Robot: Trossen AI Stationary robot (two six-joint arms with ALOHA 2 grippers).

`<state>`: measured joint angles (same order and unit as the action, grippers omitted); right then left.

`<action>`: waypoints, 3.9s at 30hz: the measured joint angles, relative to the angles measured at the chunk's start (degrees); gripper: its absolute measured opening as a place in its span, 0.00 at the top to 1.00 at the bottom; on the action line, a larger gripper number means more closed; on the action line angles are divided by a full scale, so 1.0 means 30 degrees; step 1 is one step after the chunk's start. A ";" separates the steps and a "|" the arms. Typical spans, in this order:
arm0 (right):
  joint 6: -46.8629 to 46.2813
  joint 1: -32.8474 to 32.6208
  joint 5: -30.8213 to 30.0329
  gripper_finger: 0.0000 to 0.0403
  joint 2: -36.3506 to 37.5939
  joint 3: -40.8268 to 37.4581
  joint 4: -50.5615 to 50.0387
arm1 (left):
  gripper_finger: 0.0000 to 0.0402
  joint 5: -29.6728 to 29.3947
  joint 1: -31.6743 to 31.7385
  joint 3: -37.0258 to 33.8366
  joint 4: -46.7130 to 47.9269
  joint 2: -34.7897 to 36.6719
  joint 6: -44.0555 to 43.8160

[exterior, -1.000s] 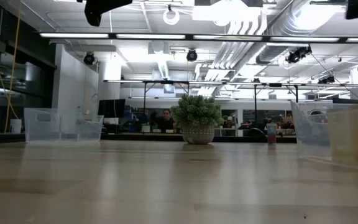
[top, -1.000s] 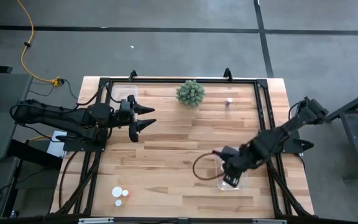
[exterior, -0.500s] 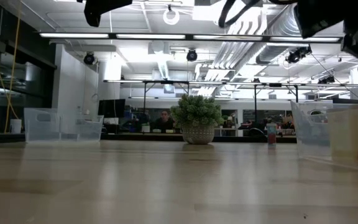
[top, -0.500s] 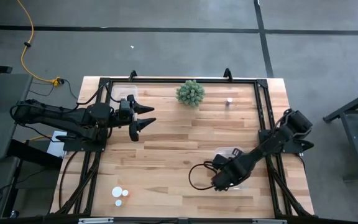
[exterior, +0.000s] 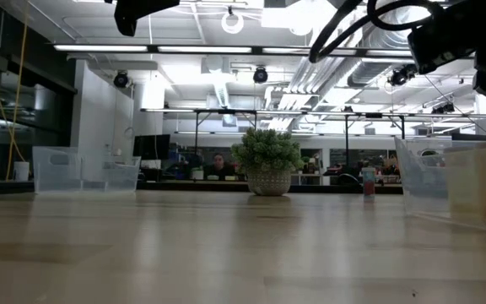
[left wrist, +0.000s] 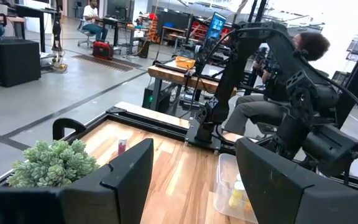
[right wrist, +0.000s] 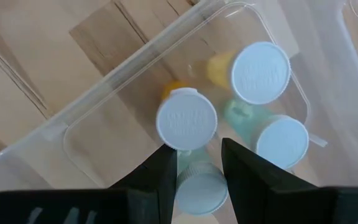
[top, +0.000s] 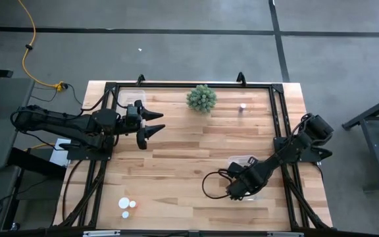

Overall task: Pick and place medicine bottles into bin by pill shape (circle, oval)
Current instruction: Put the light blue tablet bottle into the right transparent bin, then put the yellow tablet bottle into the right transparent bin

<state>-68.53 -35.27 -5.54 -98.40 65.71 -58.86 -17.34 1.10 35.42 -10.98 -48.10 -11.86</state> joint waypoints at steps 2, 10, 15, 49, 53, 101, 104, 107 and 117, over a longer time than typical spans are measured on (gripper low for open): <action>-0.0007 0.0000 -0.0001 0.73 0.0020 0.0000 0.0004 | 0.46 0.0000 -0.0002 0.0000 0.0000 0.0000 0.0000; -0.0018 0.0000 0.0649 0.73 0.0027 0.0000 0.0225 | 0.46 0.0000 0.0000 0.0000 -0.0012 0.0000 0.0000; -0.0022 0.0000 0.0793 0.66 0.0034 0.0000 0.0549 | 0.46 -0.0001 0.0002 0.0001 -0.0015 0.0000 0.0000; 1.1478 0.8747 0.0132 0.44 0.7335 -0.2393 1.2269 | 0.46 0.0041 0.0002 0.0002 -0.0013 0.0000 -0.0044; 1.2591 1.0833 0.1485 0.44 0.7320 -0.4886 2.0015 | 0.46 0.0073 0.0002 0.0000 -0.0007 0.0000 -0.0051; 2.0356 1.1846 0.1711 0.44 0.7327 -0.6273 2.8119 | 0.46 0.0075 0.0002 0.0002 0.0066 0.0000 0.0704; 2.0356 1.1846 0.1711 0.44 0.7327 -0.6273 2.8111 | 0.46 0.0117 0.0002 0.0005 0.0068 0.0000 0.0975; 2.0356 1.1846 0.1711 0.44 0.7327 -0.6273 2.8111 | 0.46 0.0219 0.0000 0.0001 0.0073 0.0000 0.1236; 2.0291 1.1846 0.1711 0.44 0.7327 -0.6273 2.8111 | 0.46 0.0226 -0.0002 0.0004 0.0073 0.0000 0.1231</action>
<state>-7.66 0.27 -0.40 -76.42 46.89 25.47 -16.67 1.09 35.43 -10.76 -48.10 -8.16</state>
